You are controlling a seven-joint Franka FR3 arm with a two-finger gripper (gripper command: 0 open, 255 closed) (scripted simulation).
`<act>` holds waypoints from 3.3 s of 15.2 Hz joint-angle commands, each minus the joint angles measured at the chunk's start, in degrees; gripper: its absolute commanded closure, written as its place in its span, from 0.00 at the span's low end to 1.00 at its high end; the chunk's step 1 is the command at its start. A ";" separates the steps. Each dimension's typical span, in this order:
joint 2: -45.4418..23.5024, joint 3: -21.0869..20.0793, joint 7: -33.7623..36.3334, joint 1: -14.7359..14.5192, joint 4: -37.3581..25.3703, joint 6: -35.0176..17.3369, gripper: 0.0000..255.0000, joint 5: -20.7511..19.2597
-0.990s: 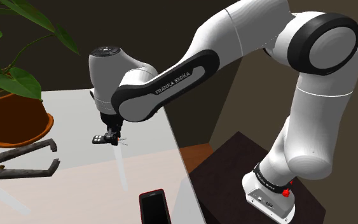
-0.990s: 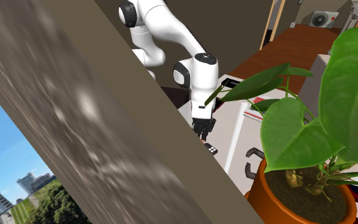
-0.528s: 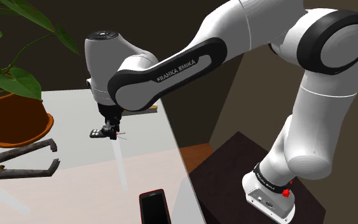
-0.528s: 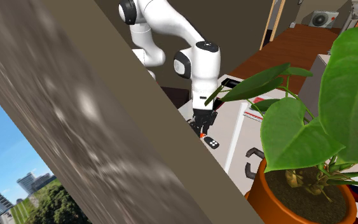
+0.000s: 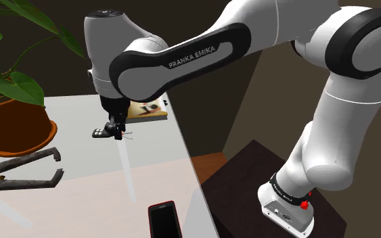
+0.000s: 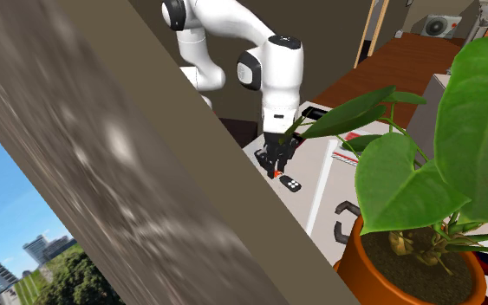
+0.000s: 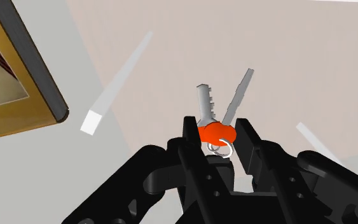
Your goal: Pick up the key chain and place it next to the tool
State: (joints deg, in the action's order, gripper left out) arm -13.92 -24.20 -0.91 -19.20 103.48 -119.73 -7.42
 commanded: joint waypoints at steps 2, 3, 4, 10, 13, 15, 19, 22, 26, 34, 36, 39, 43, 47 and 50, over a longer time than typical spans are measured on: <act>0.75 -0.10 -0.41 0.14 -1.32 2.01 1.00 0.46; 0.96 -0.14 -0.50 0.16 -1.83 2.71 1.00 0.59; 1.16 -0.17 -0.59 0.18 -2.35 3.42 1.00 0.71; -2.82 -1.97 6.49 -4.80 -7.58 5.41 1.00 -1.89; -5.90 -2.73 10.60 -8.15 -11.61 6.91 1.00 -3.70; -8.22 -3.06 13.20 -10.59 -14.76 8.11 1.00 -4.95; -13.57 -3.41 18.00 -15.89 -22.40 11.12 1.00 -7.55; -18.31 -3.31 21.10 -20.36 -29.61 14.03 1.00 -9.50; -26.17 -2.63 24.25 -27.29 -42.51 19.29 1.00 -12.05; -35.28 -1.29 26.19 -33.85 -54.72 22.15 1.00 -14.17; -34.96 -1.35 26.52 -33.33 -52.49 20.37 1.00 -14.20; -34.75 -1.36 26.95 -32.72 -49.66 17.92 1.00 -14.30; -34.84 -1.29 27.47 -32.12 -46.61 14.94 1.00 -14.52; -35.28 -1.13 27.94 -31.71 -44.17 12.22 1.00 -14.82; -35.57 -1.04 28.14 -31.57 -43.20 11.02 1.00 -14.98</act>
State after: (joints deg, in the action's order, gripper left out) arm -49.47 -25.25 27.15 -50.82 59.92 -108.31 -22.35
